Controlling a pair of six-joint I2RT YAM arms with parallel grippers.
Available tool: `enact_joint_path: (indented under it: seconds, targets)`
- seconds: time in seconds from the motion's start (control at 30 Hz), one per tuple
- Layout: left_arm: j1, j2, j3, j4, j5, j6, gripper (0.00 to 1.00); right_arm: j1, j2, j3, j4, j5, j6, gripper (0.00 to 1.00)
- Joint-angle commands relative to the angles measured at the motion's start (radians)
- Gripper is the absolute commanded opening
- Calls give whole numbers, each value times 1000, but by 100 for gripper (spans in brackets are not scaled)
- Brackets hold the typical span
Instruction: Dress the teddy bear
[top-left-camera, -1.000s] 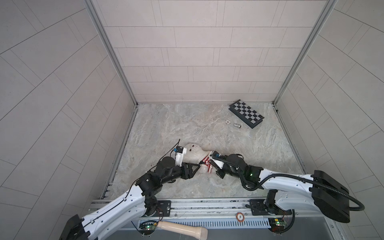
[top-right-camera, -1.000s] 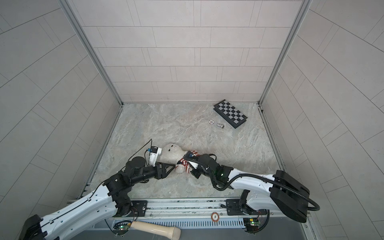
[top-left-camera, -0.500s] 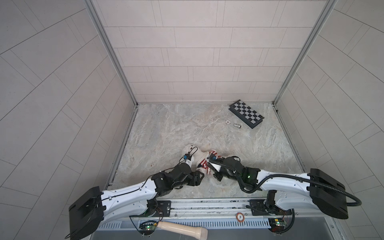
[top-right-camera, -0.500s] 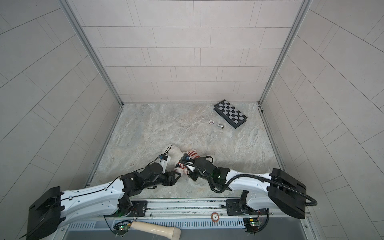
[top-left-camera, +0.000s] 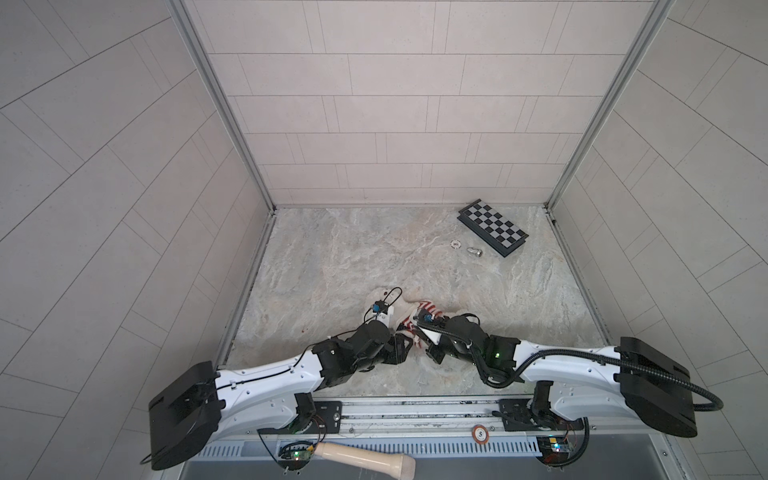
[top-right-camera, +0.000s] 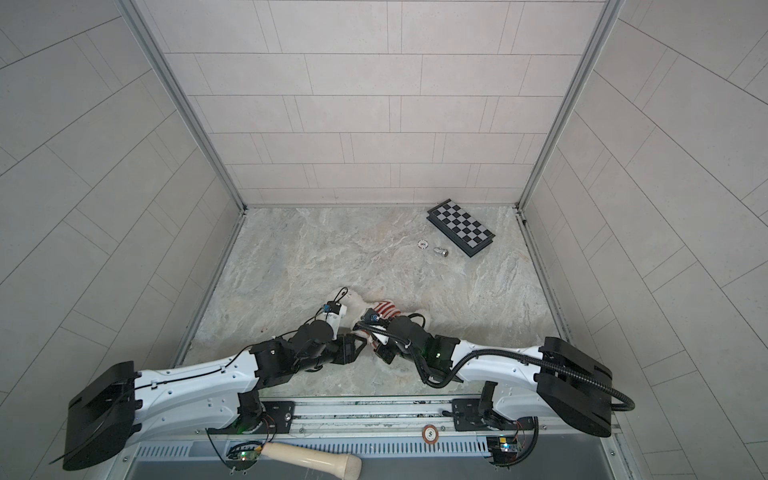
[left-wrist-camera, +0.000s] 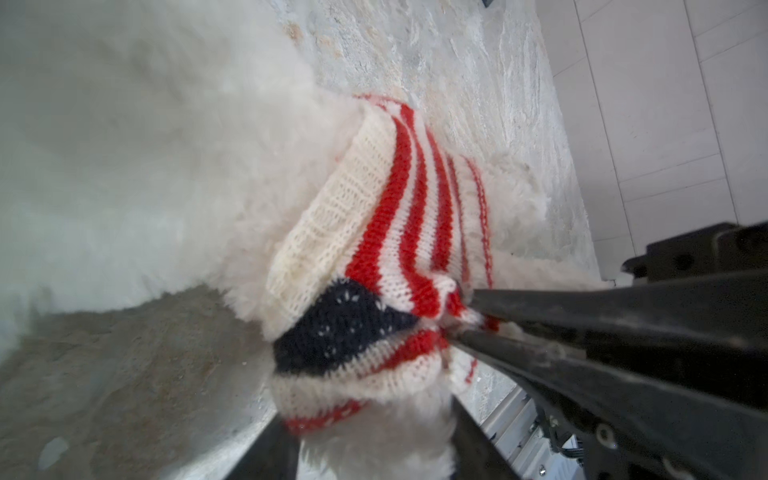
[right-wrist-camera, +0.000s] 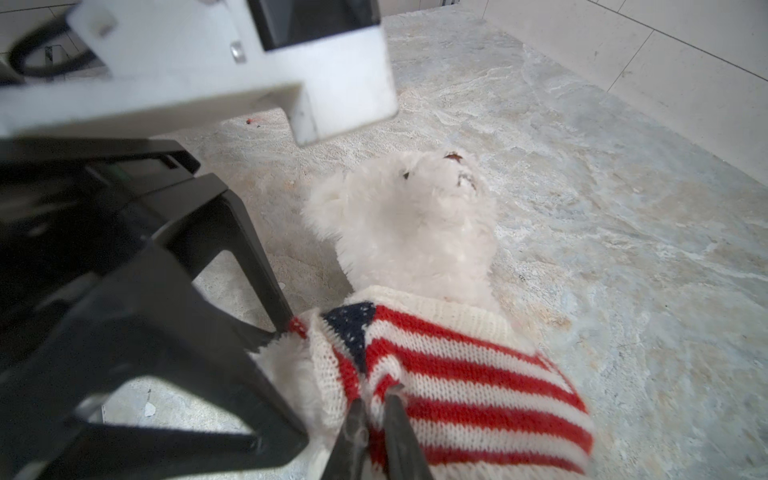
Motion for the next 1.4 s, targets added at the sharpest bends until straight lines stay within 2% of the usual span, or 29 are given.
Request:
enact_joint_path:
  seconds: [0.0, 0.07, 0.2, 0.27, 0.37, 0.47, 0.57, 0.77, 0.87, 1.0, 1.17, 1.3, 1.37]
  targets:
    - [-4, -6, 11, -5, -25, -1, 43, 7, -27, -5, 2, 34, 8, 13]
    - [-5, -21, 11, -32, -26, 6, 43, 7, -30, -7, -4, 47, 7, 13]
    - [-4, -69, -16, -64, -33, 19, 24, 6, -23, -7, -14, 81, 16, 12]
    - [-4, -94, -21, -78, -25, 45, 19, 5, -19, -1, -41, 143, 28, 10]
    - [-2, -116, -12, -132, 5, 164, 14, -11, -8, 34, -156, 274, 83, 10]
    - [21, -114, 3, -201, 43, 266, 1, -35, -3, 52, -222, 309, 112, 9]
    - [72, -129, -8, -224, 93, 305, 0, -58, -8, 49, -257, 339, 155, 8]
    - [119, -191, -39, -207, 120, 317, 0, -75, -57, 25, -225, 282, 158, 12]
    - [119, -171, -41, -156, 156, 332, 0, -70, -83, 16, -166, 155, 123, 17]
    - [119, -173, -50, -125, 139, 339, 0, -43, -149, -61, 27, 5, 72, 33]
    - [118, -139, -16, -236, 86, 404, 0, -52, -217, -50, -5, 27, 99, 44]
    - [119, -138, -27, -252, 62, 400, 0, -96, -165, 50, -95, 26, 85, 42]
    - [119, -152, -37, -240, 59, 387, 0, -119, -98, 114, -128, -16, 74, 39]
